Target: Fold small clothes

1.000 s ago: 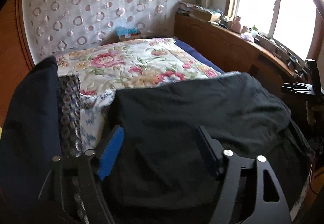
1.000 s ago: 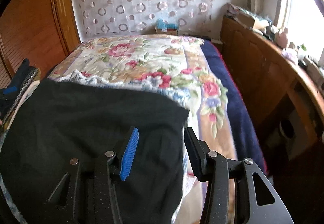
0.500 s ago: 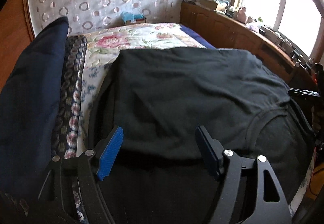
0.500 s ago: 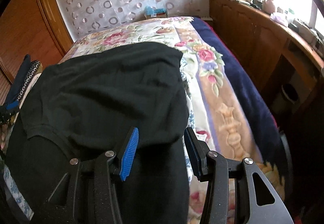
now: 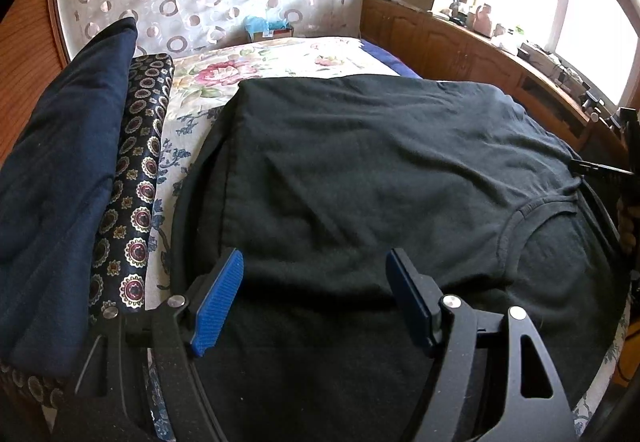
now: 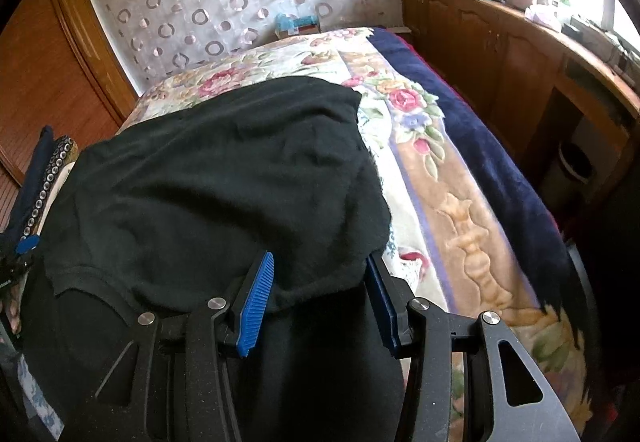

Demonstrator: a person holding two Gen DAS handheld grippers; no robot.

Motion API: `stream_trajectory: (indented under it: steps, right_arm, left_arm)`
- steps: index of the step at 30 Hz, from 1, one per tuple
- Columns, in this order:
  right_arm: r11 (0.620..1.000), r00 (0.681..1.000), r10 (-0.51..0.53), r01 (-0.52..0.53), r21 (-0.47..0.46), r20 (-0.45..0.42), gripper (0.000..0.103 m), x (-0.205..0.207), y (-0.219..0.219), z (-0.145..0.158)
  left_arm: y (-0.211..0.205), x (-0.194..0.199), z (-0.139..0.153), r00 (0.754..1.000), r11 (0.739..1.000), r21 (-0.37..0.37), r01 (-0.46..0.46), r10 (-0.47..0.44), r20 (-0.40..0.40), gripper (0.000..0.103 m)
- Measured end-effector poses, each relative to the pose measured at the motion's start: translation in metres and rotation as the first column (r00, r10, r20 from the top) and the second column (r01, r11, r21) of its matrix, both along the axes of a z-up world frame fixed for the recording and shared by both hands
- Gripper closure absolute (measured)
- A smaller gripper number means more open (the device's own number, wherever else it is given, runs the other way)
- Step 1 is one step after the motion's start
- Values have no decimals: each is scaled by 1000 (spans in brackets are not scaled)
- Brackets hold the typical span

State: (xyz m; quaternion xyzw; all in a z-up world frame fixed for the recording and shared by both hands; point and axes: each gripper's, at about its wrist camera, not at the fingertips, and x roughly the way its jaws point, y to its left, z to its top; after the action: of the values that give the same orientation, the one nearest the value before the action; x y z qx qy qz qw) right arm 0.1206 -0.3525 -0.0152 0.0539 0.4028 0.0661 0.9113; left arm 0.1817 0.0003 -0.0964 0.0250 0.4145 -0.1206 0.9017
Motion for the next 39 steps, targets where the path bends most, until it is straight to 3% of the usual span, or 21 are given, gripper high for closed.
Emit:
stream_trajectory:
  steps: [11,24,28,30,32,36,39]
  right_arm:
    - [998,1000,-4,5,-69,18,59,-5,3,-7]
    - [998,1000,-3,4,-65,17,59,-6,4,-2]
    - [997,1000,-2,4,-71,28,64,-8,5,-1]
    - [996,999,-2,6,-86,40,69,-9,6,1]
    - [996,998,3,2,-92,55,83,-11,6,2]
    - [996,997,20,-14,-84,70,97,-11,3,3]
    - [997,995,39,-32,-74,88,99,-11,3,6]
  left_arm:
    - [8,-20,-2,996,995,-23,-94,94,-10,29]
    - [9,3,-6,985,985,-37,-167,165,-40,30]
    - [10,7,-2,987,987,-28,-159,159,-21,48]
    - [13,10,-2,985,985,-34,-170,169,-22,52]
    - [16,13,-2,984,983,-36,-179,178,-20,56]
    - [14,18,-4,982,982,-13,-190,189,-15,61]
    - [13,19,-4,980,980,-1,-197,197,-3,86]
